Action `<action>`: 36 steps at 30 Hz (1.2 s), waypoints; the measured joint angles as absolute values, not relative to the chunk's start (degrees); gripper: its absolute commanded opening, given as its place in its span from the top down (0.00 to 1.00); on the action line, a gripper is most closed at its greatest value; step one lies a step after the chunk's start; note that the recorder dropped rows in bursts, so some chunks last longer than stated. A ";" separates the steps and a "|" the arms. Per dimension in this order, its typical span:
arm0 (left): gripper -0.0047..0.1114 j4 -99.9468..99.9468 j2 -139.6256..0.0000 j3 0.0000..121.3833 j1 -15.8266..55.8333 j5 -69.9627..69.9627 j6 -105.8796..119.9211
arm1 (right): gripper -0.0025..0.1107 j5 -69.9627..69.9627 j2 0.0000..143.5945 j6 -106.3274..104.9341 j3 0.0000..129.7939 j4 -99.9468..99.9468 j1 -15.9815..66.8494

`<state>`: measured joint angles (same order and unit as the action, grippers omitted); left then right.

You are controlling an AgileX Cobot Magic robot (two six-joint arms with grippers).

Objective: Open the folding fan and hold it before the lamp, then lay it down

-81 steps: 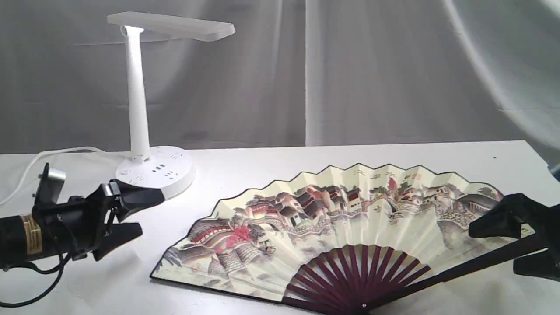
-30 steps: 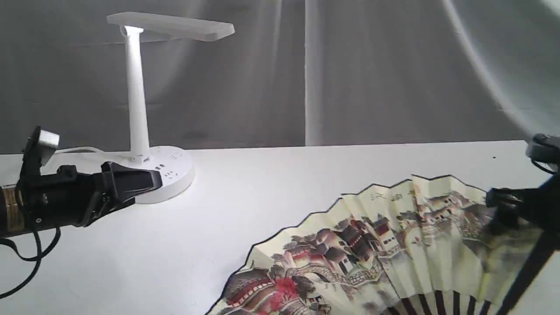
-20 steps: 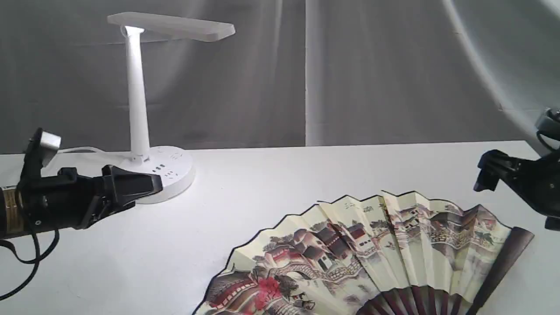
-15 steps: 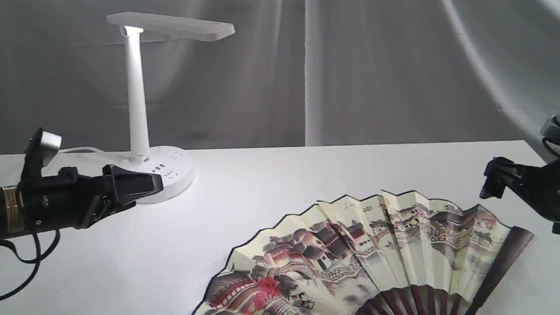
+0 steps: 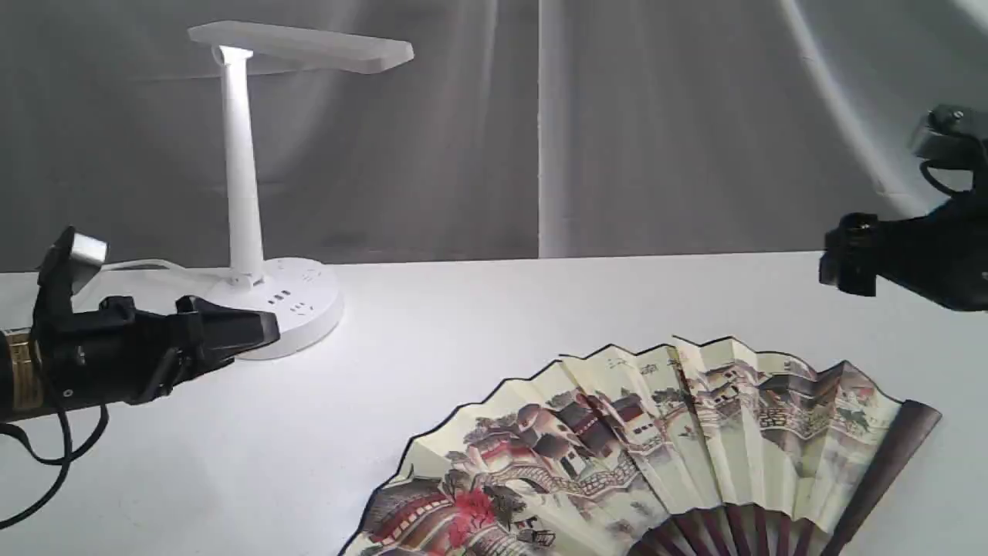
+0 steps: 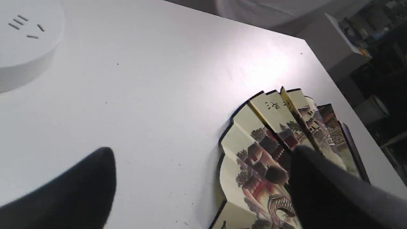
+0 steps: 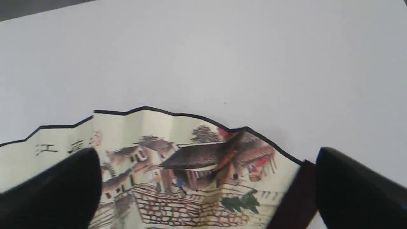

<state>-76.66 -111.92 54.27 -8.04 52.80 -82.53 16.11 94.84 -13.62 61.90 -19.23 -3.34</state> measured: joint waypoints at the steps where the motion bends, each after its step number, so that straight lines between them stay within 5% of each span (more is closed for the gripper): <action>1: 0.47 -76.66 -111.92 54.27 -8.04 52.80 -82.53 | 0.32 16.11 93.81 -14.53 61.90 -19.23 -2.46; 9: 0.70 -76.79 -111.92 54.27 -8.04 52.80 -82.29 | 0.57 17.61 86.46 -16.30 61.90 -19.23 2.23; 16: 0.73 -77.40 -111.78 54.27 -8.04 52.29 -81.24 | 0.76 24.31 82.94 -16.40 61.90 -16.43 2.67; 23: 0.93 -90.43 -102.30 54.24 -5.07 33.49 -86.71 | 0.98 28.66 82.69 -16.51 60.40 -15.59 2.67; 36: 0.93 -100.15 -79.98 45.69 8.04 7.57 -100.76 | 0.98 17.55 82.67 -16.51 47.71 -13.02 2.67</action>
